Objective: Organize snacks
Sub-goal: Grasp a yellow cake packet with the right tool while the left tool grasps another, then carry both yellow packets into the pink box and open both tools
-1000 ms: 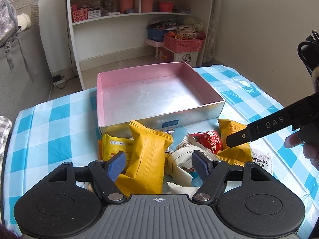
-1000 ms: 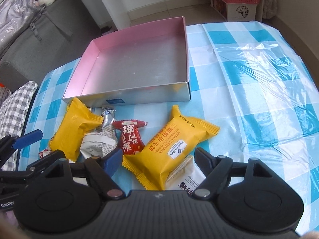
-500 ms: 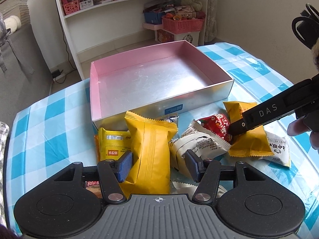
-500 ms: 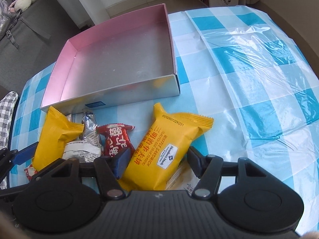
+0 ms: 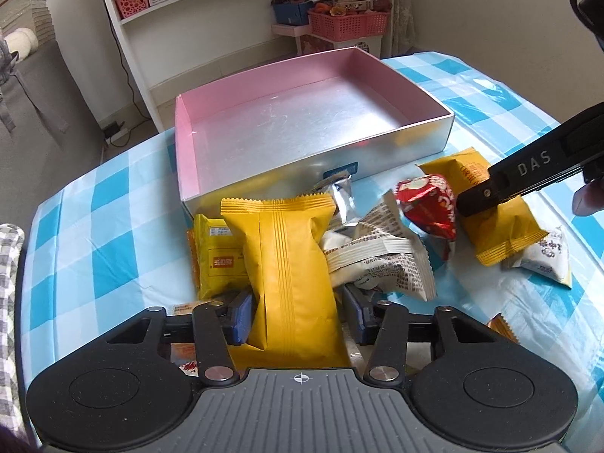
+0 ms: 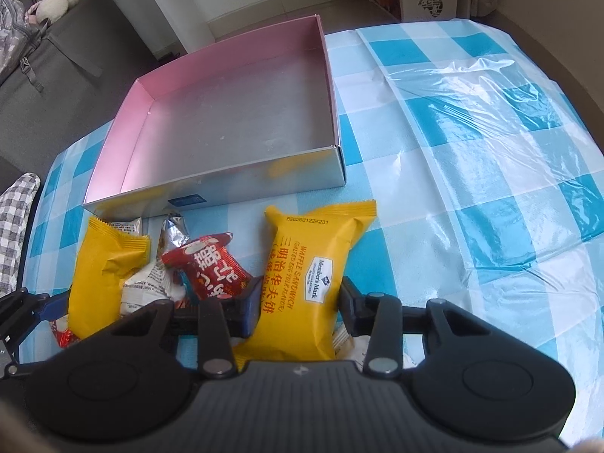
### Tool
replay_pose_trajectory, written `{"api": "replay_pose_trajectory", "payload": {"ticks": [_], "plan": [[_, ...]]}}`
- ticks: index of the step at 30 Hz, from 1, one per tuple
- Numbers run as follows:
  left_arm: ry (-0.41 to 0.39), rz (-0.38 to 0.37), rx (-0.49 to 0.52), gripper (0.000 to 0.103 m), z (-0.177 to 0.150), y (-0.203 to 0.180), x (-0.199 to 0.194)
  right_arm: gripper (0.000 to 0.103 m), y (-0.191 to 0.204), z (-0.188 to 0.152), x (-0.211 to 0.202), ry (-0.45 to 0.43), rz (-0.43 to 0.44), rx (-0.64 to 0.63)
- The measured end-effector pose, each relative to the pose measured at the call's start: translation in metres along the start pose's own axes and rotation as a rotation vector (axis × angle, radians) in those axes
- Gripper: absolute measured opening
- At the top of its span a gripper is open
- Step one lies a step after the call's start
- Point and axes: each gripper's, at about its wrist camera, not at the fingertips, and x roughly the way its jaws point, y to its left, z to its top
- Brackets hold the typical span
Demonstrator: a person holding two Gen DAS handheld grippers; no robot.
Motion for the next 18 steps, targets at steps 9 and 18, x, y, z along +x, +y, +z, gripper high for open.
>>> {"api": "replay_pose_trajectory", "payload": {"ticks": [9,18], "plan": [[-0.019,0.014,-0.051,0.033,-0.003,0.006,0.000,0.033,0.002,-0.001,-0.006,-0.029,-0.003,-0.033],[-0.040,-0.008,-0.108,0.031,-0.001,0.013,-0.013,0.032,-0.001,0.002,-0.021,-0.066,0.019,-0.025]]}}
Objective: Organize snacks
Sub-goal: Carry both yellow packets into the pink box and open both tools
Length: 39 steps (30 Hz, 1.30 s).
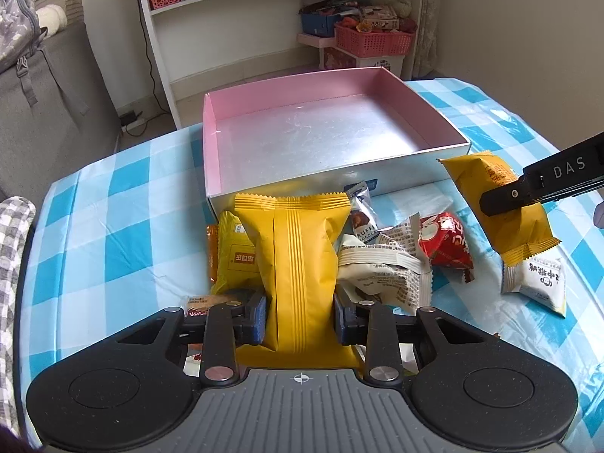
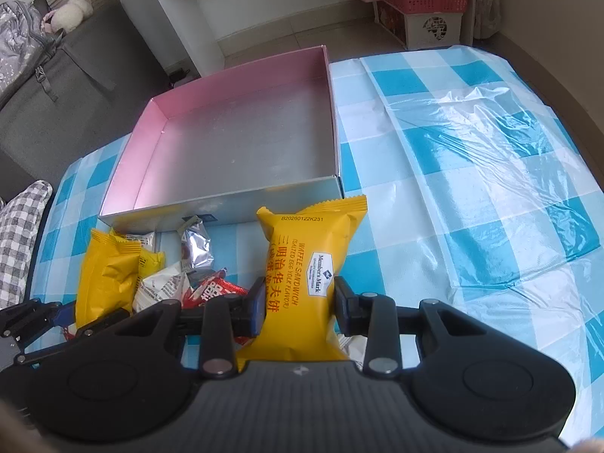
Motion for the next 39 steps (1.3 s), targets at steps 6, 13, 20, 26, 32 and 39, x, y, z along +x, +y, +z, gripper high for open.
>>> {"api": "replay_pose_trajectory", "payload": {"ticks": [6,13,20,26,32,39], "plan": [[-0.032,-0.007,0.006,0.031,0.004,-0.003,-0.015,0.032,0.004,0.005,-0.012,-0.030,0.033,-0.003],[-0.079,0.014,-0.019,0.031,0.021,0.000,-0.027,0.032,0.015,0.018,-0.025,-0.076,0.053,-0.020],[-0.129,0.041,-0.038,0.031,0.069,0.008,-0.016,0.033,0.026,0.046,-0.017,-0.109,0.034,-0.082],[-0.143,0.056,-0.037,0.031,0.098,0.010,0.012,0.033,0.030,0.073,0.005,-0.122,0.037,-0.116],[-0.116,0.076,-0.026,0.031,0.112,0.013,0.045,0.033,0.031,0.089,0.032,-0.112,0.021,-0.140],[-0.106,0.115,-0.005,0.032,0.121,0.015,0.074,0.033,0.027,0.100,0.052,-0.115,0.000,-0.142]]}}
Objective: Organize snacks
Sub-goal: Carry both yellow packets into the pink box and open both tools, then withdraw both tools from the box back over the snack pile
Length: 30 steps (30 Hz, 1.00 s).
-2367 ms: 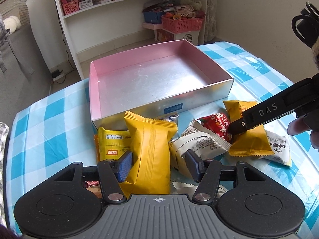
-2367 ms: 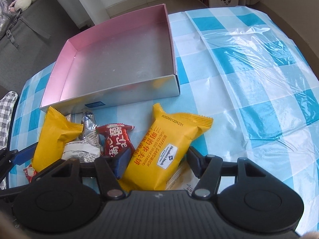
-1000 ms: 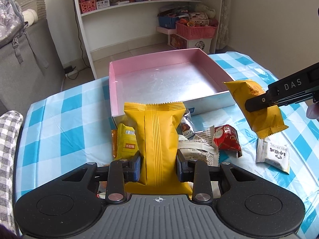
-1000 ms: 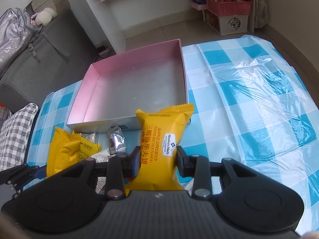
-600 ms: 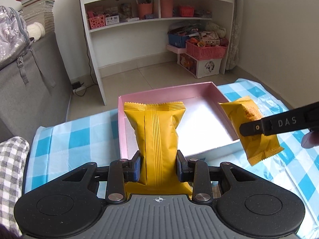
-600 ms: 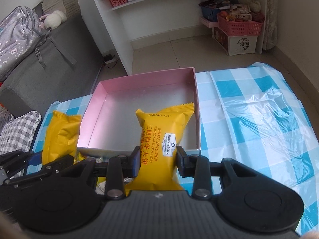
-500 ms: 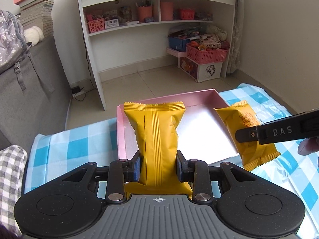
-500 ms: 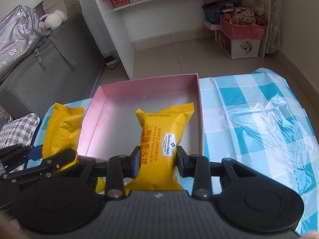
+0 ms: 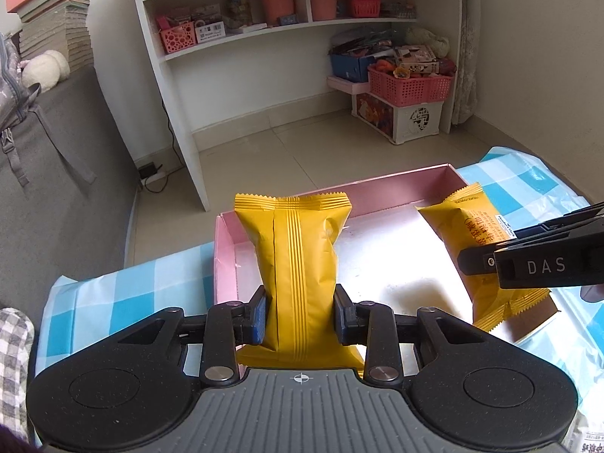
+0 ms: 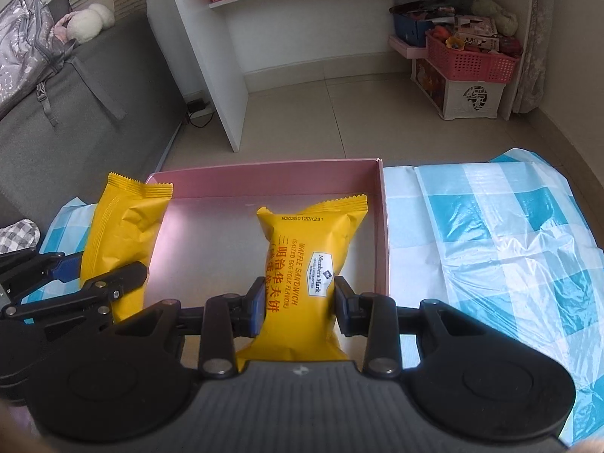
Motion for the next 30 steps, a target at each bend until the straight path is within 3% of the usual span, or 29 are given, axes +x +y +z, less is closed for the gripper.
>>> {"api": "replay_pose_trajectory", "payload": {"ticks": [10,12,15,18,20,30], "plan": [[0.014,0.023,-0.034,0.037,-0.005,0.006,0.018,0.034,0.006,0.000,0.011,-0.006,-0.033,-0.027],[0.008,0.013,-0.024,0.040,-0.006,0.007,0.017,0.038,0.008,-0.001,0.010,-0.017,-0.034,-0.036],[0.019,0.018,-0.012,0.057,-0.005,0.005,0.017,0.051,0.008,0.000,0.007,-0.038,-0.050,-0.028],[0.017,0.011,-0.021,0.067,-0.006,0.007,0.012,0.059,0.008,0.000,0.002,-0.049,-0.054,-0.023],[0.020,0.007,-0.024,0.069,-0.007,0.007,0.008,0.066,0.008,0.000,-0.002,-0.055,-0.058,-0.023],[0.010,-0.006,-0.027,0.079,-0.023,0.009,-0.025,0.078,0.008,-0.008,-0.028,-0.075,-0.055,-0.029]]}}
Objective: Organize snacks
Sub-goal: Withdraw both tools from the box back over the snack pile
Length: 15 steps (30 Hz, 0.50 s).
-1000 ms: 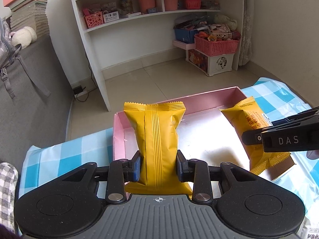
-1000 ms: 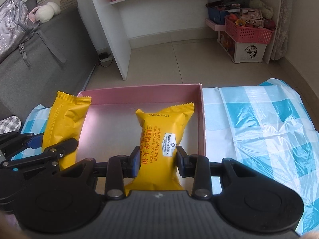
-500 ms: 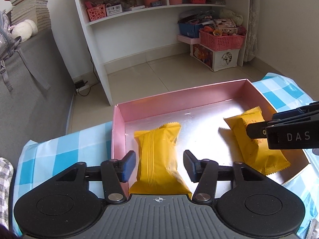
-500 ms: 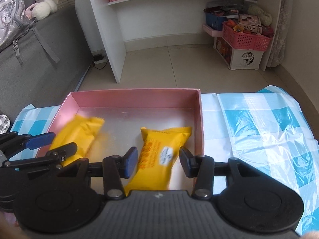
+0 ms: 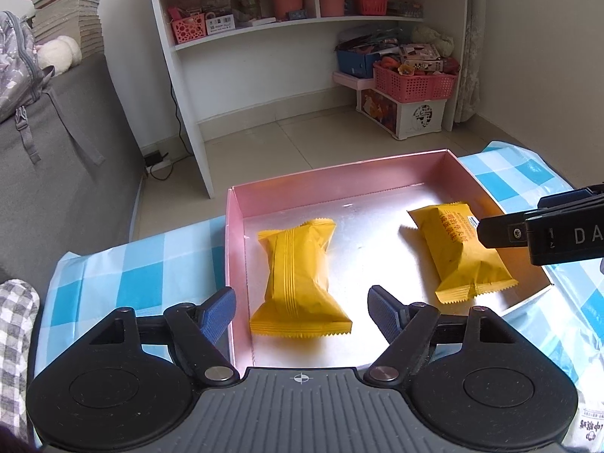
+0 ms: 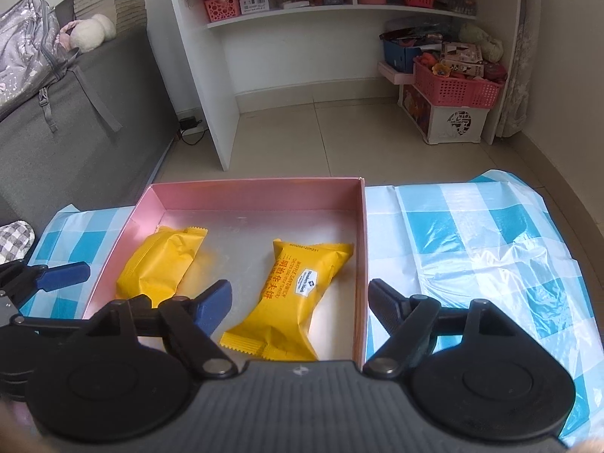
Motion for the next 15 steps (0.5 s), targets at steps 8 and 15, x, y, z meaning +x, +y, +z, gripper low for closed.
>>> {"api": "replay_pose_trajectory", "payload": {"ticks": [8,15], "plan": [[-0.003,-0.007,-0.017,0.085,-0.020,0.002,-0.031,0.088,0.001,-0.018,-0.026,-0.003,0.021,-0.004],[0.010,-0.006,0.001,0.091,-0.042,-0.002,-0.054,0.093,0.001,-0.039,-0.042,0.009,0.032,0.003]]}}
